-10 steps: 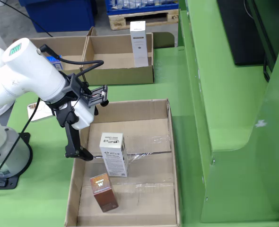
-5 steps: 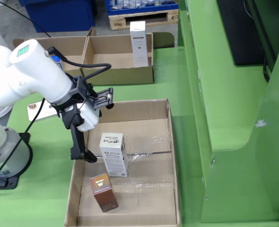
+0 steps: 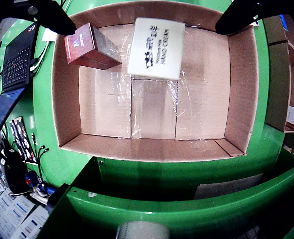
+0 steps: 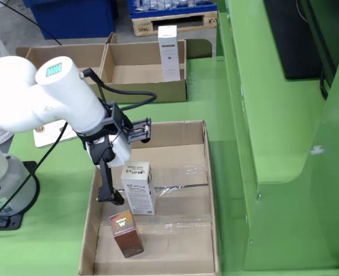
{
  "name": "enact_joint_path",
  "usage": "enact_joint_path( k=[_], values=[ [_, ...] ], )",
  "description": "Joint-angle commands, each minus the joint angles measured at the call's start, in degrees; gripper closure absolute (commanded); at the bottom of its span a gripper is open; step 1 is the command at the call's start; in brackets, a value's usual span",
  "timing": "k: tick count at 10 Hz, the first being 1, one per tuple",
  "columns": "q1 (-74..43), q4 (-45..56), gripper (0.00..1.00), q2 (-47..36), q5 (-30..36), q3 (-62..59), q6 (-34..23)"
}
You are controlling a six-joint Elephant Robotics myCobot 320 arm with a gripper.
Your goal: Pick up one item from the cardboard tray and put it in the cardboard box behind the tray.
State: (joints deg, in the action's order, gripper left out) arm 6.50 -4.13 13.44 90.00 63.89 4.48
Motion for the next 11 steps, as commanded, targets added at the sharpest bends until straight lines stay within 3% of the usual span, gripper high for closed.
enact_joint_path(
  k=[1, 5, 11],
  values=[
    [-0.7, 1.7, 0.00, 5.5, 0.7, -12.5, -0.9],
    [0.3, 7.2, 0.00, 13.9, 0.7, -24.7, -1.1],
    [1.0, 8.2, 0.00, 14.9, 1.0, -25.9, -0.8]
  ],
)
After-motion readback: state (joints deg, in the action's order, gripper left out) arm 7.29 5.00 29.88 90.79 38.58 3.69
